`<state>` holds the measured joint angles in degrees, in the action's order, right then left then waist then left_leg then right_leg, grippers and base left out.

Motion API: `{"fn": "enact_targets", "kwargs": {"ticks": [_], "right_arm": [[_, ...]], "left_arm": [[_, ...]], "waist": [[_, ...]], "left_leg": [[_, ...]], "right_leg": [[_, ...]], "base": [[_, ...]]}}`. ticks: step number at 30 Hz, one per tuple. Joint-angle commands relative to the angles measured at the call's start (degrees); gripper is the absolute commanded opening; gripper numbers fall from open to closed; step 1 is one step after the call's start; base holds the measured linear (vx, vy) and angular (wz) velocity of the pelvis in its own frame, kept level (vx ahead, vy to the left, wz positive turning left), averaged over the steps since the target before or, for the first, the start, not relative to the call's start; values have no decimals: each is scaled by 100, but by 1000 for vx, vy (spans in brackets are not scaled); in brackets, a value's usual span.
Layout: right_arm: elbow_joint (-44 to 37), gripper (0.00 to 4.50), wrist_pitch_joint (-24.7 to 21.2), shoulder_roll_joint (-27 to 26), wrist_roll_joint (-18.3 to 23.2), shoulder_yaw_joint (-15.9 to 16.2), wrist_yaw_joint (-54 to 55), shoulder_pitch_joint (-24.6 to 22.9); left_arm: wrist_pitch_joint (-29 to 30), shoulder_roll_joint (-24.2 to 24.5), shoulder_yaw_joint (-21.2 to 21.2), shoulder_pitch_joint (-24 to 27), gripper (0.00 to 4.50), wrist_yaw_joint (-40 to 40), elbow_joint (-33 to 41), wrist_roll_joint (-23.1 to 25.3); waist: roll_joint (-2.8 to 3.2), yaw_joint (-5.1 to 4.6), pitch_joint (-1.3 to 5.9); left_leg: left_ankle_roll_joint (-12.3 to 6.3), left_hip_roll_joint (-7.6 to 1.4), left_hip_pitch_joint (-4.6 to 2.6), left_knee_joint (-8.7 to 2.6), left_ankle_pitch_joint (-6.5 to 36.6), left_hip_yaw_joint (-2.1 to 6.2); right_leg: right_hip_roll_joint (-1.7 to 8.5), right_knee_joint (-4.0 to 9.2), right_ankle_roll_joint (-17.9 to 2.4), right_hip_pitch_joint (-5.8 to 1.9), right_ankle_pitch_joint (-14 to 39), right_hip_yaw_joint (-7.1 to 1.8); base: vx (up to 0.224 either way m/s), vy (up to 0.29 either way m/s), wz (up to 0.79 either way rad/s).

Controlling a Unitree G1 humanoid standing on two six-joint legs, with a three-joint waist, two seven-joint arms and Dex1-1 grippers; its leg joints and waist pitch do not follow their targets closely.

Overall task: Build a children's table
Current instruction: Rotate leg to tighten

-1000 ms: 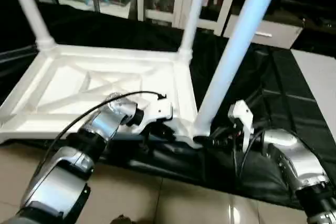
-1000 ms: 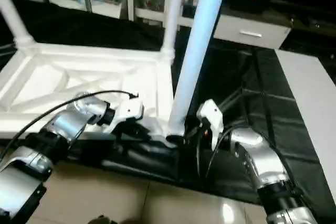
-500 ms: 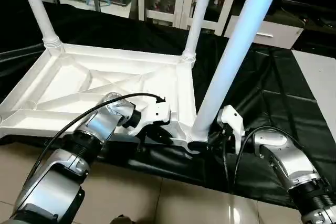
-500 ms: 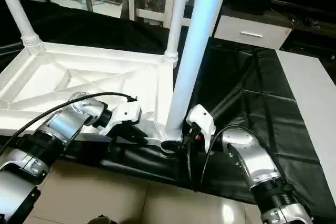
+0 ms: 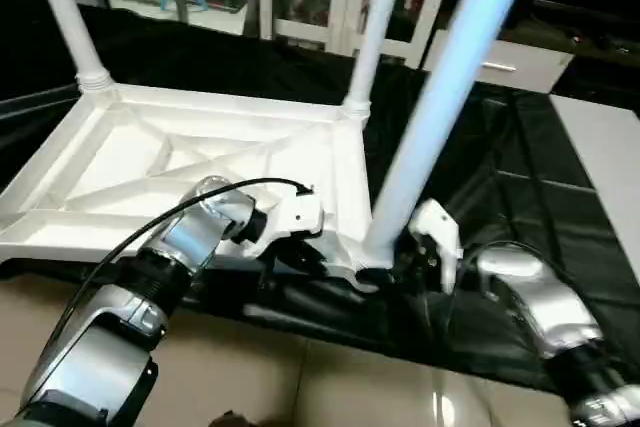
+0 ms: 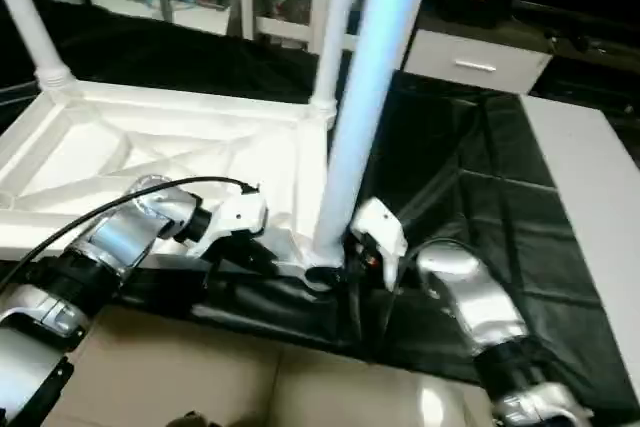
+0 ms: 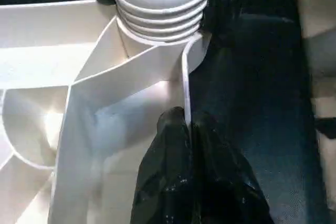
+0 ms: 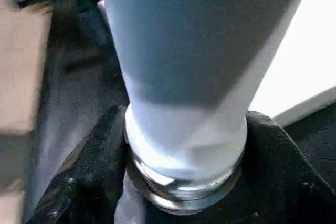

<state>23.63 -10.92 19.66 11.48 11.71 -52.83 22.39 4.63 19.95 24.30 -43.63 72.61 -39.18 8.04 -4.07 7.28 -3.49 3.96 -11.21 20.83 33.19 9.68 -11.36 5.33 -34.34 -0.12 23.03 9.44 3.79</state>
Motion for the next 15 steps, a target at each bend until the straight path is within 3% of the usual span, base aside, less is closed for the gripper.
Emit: {"fn": "enact_targets", "kwargs": {"ticks": [1, 2, 3, 5, 6, 8, 9, 10, 11, 12, 14, 15], "right_arm": [[574, 272, -189, -454, -54, -546, 1494, 234], [580, 272, -190, -462, -52, -552, 1510, 237], [1023, 272, -146, -920, -67, -834, 2591, 448], [1275, 272, -101, -1134, -85, -945, 3125, 569], [1737, 272, 86, -1503, -134, -1081, 3989, 811], [2144, 272, 319, -1774, -146, -1196, 4595, 1062], [2144, 272, 319, -1774, -146, -1196, 4595, 1062], [2379, 272, 434, -1924, -133, -1289, 4901, 1217], [2678, 272, 526, -2120, -103, -1452, 5214, 1430], [2750, 272, 592, -2171, -153, -1442, 5294, 1504], [2836, 272, 701, -2240, -237, -1409, 5369, 1613], [2856, 272, 727, -2260, -253, -1409, 5370, 1643]], "left_arm": [[98, -480, -31, -166, 0, -988, -516, 162], [100, -485, -34, -169, 0, -1003, -524, 162], [371, -858, -302, -359, 0, -1946, -968, 114], [563, -1070, -500, -458, 0, -2437, -1168, 12], [942, -1412, -813, -629, 0, -3333, -1509, -116], [1024, -1612, -936, -736, 0, -3996, -1775, -87], [1024, -1612, -936, -736, 0, -3996, -1775, -87], [993, -1707, -981, -783, 0, -4312, -1921, -49], [891, -1828, -1042, -852, 0, -4662, -2132, 12], [837, -1855, -1022, -856, 0, -4671, -2178, 43], [756, -1878, -962, -857, 0, -4621, -2235, 104], [736, -1878, -940, -859, 0, -4597, -2251, 128]], "waist": [[48, -60, 336], [33, -87, 346], [33, -137, 351], [45, -208, 348], [57, -258, 354], [55, -277, 365], [52, -306, 386], [64, -311, 386], [23, -334, 381], [21, -332, 380], [-12, -314, 375], [7, -288, 375]], "left_leg": [[154, -214, -106, -428, 1912, 114], [222, -211, -121, -425, 2057, 138], [298, -210, -133, -428, 2216, 178], [375, -205, -129, -427, 2404, 207], [413, -204, -114, -419, 2448, 222], [364, -198, -132, -419, 2525, 235], [302, -204, -85, -438, 2432, 238], [263, -191, -83, -433, 2406, 218], [209, -170, -103, -412, 2412, 183], [182, -158, -119, -407, 2401, 181], [52, -155, -81, -408, 2214, 160], [-1, -166, -81, -414, 2084, 154]], "right_leg": [[369, 463, -1040, -160, 2172, -247], [380, 476, -984, -161, 2430, -233], [392, 528, -771, -147, 2931, -208], [393, 544, -735, -116, 3120, -186], [405, 537, -756, -112, 3125, -174], [392, 576, -712, -115, 3095, -155], [385, 562, -738, -156, 2753, -161], [374, 556, -770, -124, 2606, -176], [355, 555, -801, -89, 2493, -191], [348, 559, -802, -91, 2509, -192], [367, 580, -769, -124, 2483, -203], [355, 558, -756, -126, 2358, -209]], "base": [[0, 0, 0], [-57, -4, -2], [-57, -4, -2], [-56, 13, -3], [-52, 20, -4], [0, 0, 0], [0, 0, 0], [0, 0, 0], [0, 0, 0], [0, 0, 0], [0, 0, 0], [0, 0, 0]]}}
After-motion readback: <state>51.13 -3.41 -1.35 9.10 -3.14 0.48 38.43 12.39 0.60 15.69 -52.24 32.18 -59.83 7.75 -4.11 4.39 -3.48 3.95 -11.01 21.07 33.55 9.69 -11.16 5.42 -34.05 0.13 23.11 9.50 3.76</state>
